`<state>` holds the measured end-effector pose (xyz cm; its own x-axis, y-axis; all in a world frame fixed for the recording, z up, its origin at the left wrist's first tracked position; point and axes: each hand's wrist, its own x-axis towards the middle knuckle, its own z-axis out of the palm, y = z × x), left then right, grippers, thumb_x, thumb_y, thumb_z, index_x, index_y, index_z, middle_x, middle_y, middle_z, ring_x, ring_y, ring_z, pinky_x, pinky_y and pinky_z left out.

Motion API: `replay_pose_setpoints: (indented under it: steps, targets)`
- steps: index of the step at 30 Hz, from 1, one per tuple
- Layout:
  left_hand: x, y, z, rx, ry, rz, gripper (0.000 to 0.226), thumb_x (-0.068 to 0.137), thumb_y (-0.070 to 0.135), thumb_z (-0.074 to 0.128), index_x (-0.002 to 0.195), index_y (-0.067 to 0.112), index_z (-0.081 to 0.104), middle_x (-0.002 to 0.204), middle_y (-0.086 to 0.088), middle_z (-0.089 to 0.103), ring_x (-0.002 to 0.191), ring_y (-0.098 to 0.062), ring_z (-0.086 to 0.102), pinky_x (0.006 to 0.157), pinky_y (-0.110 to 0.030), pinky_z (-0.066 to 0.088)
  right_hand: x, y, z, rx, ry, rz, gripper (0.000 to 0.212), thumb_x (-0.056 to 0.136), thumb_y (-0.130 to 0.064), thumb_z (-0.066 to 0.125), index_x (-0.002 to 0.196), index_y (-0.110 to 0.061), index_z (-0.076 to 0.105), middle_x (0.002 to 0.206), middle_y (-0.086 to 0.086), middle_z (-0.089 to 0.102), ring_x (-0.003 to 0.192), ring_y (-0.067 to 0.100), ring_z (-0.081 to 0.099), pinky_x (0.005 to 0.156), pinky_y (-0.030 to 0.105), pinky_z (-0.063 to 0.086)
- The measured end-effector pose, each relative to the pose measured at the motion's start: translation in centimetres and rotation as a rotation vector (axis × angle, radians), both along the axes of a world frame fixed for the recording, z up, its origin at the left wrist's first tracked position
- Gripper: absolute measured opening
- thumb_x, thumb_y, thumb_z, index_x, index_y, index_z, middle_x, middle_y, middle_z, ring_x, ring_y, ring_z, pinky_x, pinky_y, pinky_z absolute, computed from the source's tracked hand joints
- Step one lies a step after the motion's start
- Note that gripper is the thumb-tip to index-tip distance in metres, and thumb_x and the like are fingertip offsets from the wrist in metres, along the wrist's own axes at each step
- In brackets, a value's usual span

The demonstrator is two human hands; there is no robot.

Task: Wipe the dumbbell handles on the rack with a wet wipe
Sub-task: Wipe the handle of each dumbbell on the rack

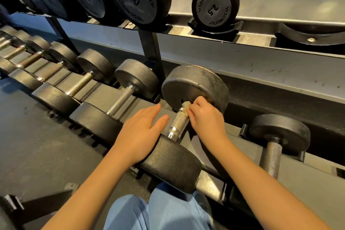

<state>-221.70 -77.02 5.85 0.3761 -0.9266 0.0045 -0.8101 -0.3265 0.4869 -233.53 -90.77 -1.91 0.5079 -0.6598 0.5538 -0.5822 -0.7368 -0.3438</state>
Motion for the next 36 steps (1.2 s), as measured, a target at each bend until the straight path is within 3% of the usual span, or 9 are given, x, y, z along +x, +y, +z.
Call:
replay_pose_setpoints:
  steps: [2, 7, 9, 13, 19, 23, 25, 32, 36]
  targets:
    - [-0.1, 0.2, 0.0, -0.012, -0.017, 0.007, 0.057, 0.098, 0.047, 0.029, 0.15, 0.025, 0.022, 0.156, 0.007, 0.024, 0.142, -0.007, 0.02, 0.114, -0.028, 0.014, 0.0, 0.0, -0.2, 0.015, -0.03, 0.009, 0.012, 0.084, -0.013, 0.07, 0.079, -0.003, 0.066, 0.08, 0.009, 0.054, 0.058, 0.02, 0.052, 0.043, 0.03, 0.042]
    - [-0.4, 1.0, -0.6, -0.045, -0.023, 0.006, 0.071, 0.089, 0.064, 0.019, 0.149, 0.027, 0.024, 0.154, 0.009, 0.027, 0.14, -0.006, 0.023, 0.111, -0.023, 0.017, -0.9, 2.0, -0.6, 0.088, -0.017, 0.291, 0.008, 0.081, -0.009, 0.071, 0.087, -0.005, 0.073, 0.087, 0.008, 0.06, 0.068, 0.022, 0.06, 0.057, 0.031, 0.053]
    - [-0.4, 1.1, -0.6, -0.054, -0.007, 0.022, 0.071, 0.09, 0.068, 0.019, 0.149, 0.028, 0.023, 0.154, 0.01, 0.027, 0.14, -0.005, 0.023, 0.11, -0.022, 0.017, -0.9, 0.8, -0.5, 0.08, -0.02, 0.263, 0.008, 0.079, -0.007, 0.072, 0.086, -0.004, 0.072, 0.086, 0.008, 0.059, 0.068, 0.022, 0.059, 0.055, 0.031, 0.051]
    - [-0.1, 0.9, -0.8, -0.076, 0.031, 0.051, 0.057, 0.097, 0.049, 0.03, 0.149, 0.029, 0.022, 0.155, 0.011, 0.025, 0.141, -0.006, 0.021, 0.109, -0.022, 0.016, 0.0, -0.5, -0.4, 0.027, -0.067, 0.085, 0.006, 0.081, -0.006, 0.071, 0.081, -0.002, 0.068, 0.079, 0.01, 0.055, 0.058, 0.024, 0.054, 0.045, 0.035, 0.049]
    - [0.2, 0.8, -1.1, -0.079, 0.052, 0.055, 0.058, 0.097, 0.053, 0.031, 0.149, 0.028, 0.027, 0.154, 0.009, 0.029, 0.14, -0.007, 0.024, 0.111, -0.028, 0.02, -1.1, 2.5, -0.4, 0.097, 0.009, 0.475, 0.014, 0.079, -0.01, 0.07, 0.092, -0.006, 0.074, 0.088, 0.007, 0.062, 0.075, 0.023, 0.063, 0.062, 0.031, 0.053]
    - [0.2, 0.8, -1.1, -0.067, 0.07, 0.05, 0.076, 0.082, 0.064, 0.022, 0.148, 0.028, 0.028, 0.153, 0.009, 0.03, 0.14, -0.007, 0.025, 0.114, -0.032, 0.024, -1.3, 0.1, 0.1, 0.093, -0.06, 0.256, 0.012, 0.08, -0.009, 0.072, 0.092, -0.007, 0.074, 0.09, 0.008, 0.061, 0.076, 0.023, 0.061, 0.064, 0.039, 0.055]
    - [0.3, 0.8, -1.2, -0.078, 0.074, 0.058, 0.071, 0.087, 0.064, 0.025, 0.148, 0.028, 0.028, 0.153, 0.009, 0.03, 0.139, -0.007, 0.027, 0.114, -0.034, 0.026, -1.3, -0.4, 0.1, 0.138, -0.121, 0.195, 0.012, 0.083, -0.009, 0.069, 0.093, -0.006, 0.073, 0.09, 0.008, 0.062, 0.079, 0.021, 0.061, 0.07, 0.038, 0.054]
    - [0.5, 0.7, -1.6, -0.093, 0.073, 0.067, 0.068, 0.091, 0.065, 0.028, 0.147, 0.028, 0.03, 0.152, 0.009, 0.033, 0.138, -0.006, 0.029, 0.111, -0.03, 0.025, -1.5, 2.1, -0.3, 0.243, 0.0, 0.644, 0.013, 0.08, -0.014, 0.07, 0.09, -0.008, 0.076, 0.09, 0.003, 0.063, 0.083, 0.013, 0.061, 0.076, 0.027, 0.051]
    - [0.5, 0.5, -1.4, -0.091, 0.092, 0.073, 0.077, 0.08, 0.065, 0.025, 0.147, 0.027, 0.031, 0.151, 0.01, 0.033, 0.137, -0.006, 0.03, 0.112, -0.031, 0.028, -0.8, -0.1, -0.5, 0.128, -0.117, 0.42, 0.011, 0.08, -0.011, 0.072, 0.091, -0.008, 0.073, 0.09, 0.002, 0.059, 0.078, 0.011, 0.059, 0.069, 0.027, 0.051]
